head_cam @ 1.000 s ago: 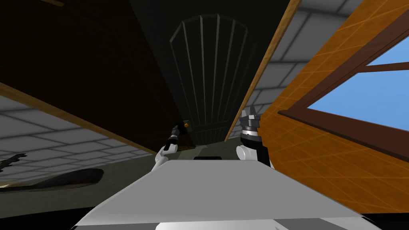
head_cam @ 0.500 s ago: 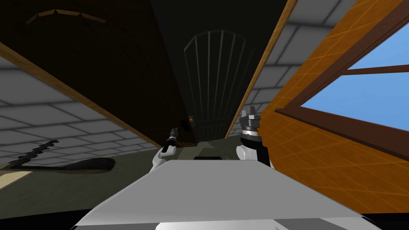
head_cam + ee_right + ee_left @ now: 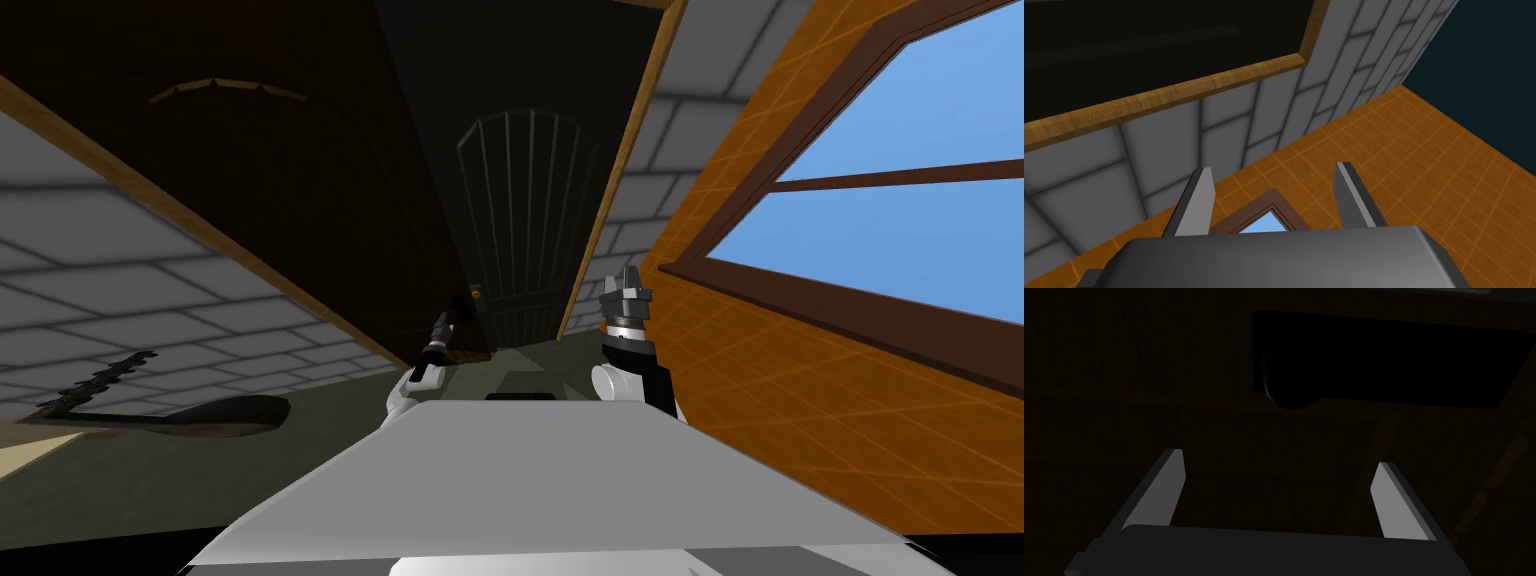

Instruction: Pull the door open

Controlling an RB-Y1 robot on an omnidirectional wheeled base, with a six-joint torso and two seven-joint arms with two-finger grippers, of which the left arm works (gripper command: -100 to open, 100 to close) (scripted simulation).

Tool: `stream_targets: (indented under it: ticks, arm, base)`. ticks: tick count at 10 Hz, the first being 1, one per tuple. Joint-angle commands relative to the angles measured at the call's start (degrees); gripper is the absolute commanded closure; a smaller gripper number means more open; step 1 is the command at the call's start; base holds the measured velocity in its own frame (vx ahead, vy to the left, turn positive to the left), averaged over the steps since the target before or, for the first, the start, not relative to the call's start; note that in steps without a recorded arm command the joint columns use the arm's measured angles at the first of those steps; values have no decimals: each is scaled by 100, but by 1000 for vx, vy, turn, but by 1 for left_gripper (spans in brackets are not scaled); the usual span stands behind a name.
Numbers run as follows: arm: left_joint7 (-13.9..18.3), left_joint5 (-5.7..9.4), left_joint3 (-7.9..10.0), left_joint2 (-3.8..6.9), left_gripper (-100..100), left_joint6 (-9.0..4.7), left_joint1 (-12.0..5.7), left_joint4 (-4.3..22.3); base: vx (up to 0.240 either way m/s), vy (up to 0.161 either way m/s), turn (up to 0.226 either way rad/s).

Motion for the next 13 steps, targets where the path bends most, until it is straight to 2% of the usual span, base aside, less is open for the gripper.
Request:
stream_targets:
  ticks: [1,5,8,9,10,13]
  arm:
    - [-35,11,158,26,-100,-23,44,165]
    - [-71,4,223,-5,-100,-57,-32,281]
    - [-84,-21,116,-90,-100,-83,-215,247]
    - [-85,-14,149,-67,-100,-49,-184,245]
    - [-85,-14,149,-67,100,-49,-184,245]
    - [-85,-14,149,-67,100,-49,-184,245]
  base:
    - [29,88,168]
    - [117,76,7]
    - [222,-56,-118]
    - [107,-28,-35]
    - [-11,1,37]
    - [-32,7,-11]
